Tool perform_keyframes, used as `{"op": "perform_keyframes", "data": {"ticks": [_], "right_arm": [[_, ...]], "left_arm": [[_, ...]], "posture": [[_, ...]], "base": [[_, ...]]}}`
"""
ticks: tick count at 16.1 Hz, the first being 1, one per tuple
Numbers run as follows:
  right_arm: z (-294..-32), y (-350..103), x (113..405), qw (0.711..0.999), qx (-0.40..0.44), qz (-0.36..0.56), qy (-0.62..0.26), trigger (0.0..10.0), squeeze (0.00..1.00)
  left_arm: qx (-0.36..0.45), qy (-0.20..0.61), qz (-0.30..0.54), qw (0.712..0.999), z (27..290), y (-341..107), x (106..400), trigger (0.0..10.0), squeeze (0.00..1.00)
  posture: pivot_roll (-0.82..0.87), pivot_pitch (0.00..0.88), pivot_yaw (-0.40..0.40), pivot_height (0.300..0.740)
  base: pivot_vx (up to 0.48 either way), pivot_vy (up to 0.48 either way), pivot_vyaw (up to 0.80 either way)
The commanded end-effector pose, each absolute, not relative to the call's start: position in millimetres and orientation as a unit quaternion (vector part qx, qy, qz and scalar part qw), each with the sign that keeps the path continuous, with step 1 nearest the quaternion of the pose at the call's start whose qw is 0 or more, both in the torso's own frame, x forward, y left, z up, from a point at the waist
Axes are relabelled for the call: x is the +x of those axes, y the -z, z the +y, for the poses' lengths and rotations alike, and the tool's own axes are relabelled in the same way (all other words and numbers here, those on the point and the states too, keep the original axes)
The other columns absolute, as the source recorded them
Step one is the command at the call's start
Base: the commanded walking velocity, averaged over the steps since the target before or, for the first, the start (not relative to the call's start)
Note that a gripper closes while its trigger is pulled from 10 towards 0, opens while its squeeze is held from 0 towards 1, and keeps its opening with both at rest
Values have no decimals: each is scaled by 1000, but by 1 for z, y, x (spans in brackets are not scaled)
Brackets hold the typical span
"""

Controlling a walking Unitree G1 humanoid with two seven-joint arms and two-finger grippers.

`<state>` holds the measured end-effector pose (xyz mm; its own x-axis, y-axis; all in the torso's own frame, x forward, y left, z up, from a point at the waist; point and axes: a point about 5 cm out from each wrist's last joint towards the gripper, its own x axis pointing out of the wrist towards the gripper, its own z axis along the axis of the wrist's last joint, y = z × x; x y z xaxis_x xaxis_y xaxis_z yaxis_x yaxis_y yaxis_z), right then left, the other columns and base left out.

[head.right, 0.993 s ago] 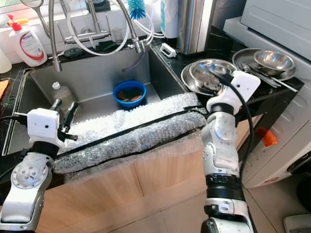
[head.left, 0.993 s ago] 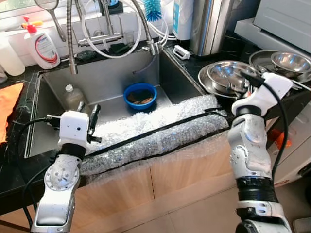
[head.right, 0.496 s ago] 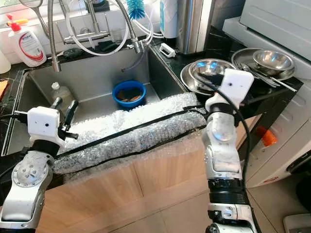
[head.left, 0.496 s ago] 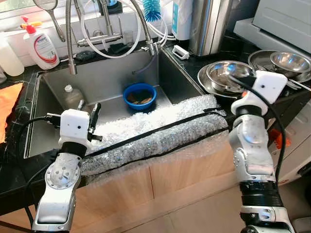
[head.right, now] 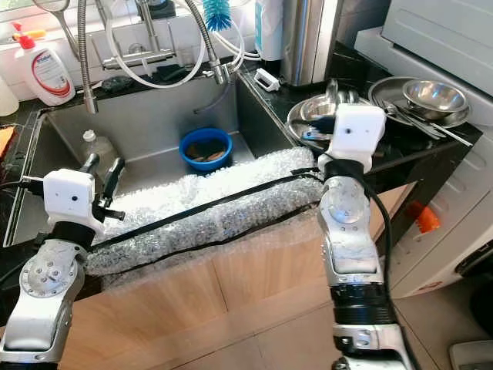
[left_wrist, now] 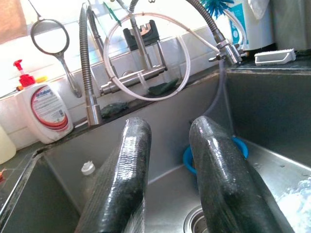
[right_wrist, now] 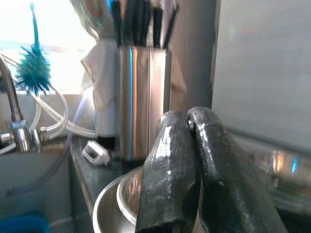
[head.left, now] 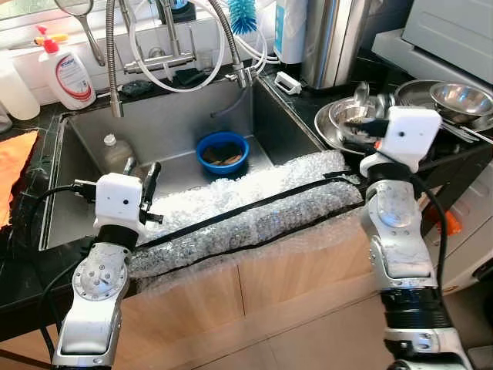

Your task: Kitchen organization

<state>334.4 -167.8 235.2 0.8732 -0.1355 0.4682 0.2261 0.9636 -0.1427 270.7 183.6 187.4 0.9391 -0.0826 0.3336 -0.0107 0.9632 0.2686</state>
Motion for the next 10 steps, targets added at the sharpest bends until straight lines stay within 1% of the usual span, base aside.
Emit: {"op": "perform_keyframes", "data": {"ticks": [1,2,4,5,6,7,8,9,10], "right_arm": [[-159,-249,328,951,-118,-277,73,10000,0],[-154,-252,327,950,-114,-286,56,10000,0],[-140,-268,323,947,-23,-320,-12,10000,0],[-137,-272,321,944,16,-327,-30,10000,0],[-132,-277,319,938,76,-331,-71,10000,0],[-129,-276,319,935,115,-323,-93,10000,0],[-126,-270,318,925,198,-296,-132,10000,0],[-125,-269,317,922,212,-292,-142,10000,0],[-126,-260,315,915,254,-275,-150,10000,0]], "left_arm": [[129,11,-181,975,185,-191,272,10000,0],[127,10,-183,975,185,-192,273,10000,0],[103,-2,-193,976,189,-201,278,10000,0],[98,-6,-195,976,190,-204,279,10000,0],[90,-12,-199,976,191,-207,280,10000,0],[81,-14,-200,976,192,-209,281,10000,0],[41,-16,-195,980,193,-210,282,10000,0],[28,-15,-193,981,193,-210,282,10000,0],[-20,-5,-185,983,193,-211,283,10000,0]], "posture": [[-84,40,53,740],[-84,40,53,740],[-85,41,53,740],[-87,42,52,740],[-88,42,51,740],[-90,44,49,740],[-88,44,48,740],[-88,44,48,740],[-82,42,41,740]], "base": [[0,0,0],[0,0,0],[0,0,0],[0,0,0],[0,0,0],[0,0,0],[0,0,0],[0,0,0],[0,0,0]]}}
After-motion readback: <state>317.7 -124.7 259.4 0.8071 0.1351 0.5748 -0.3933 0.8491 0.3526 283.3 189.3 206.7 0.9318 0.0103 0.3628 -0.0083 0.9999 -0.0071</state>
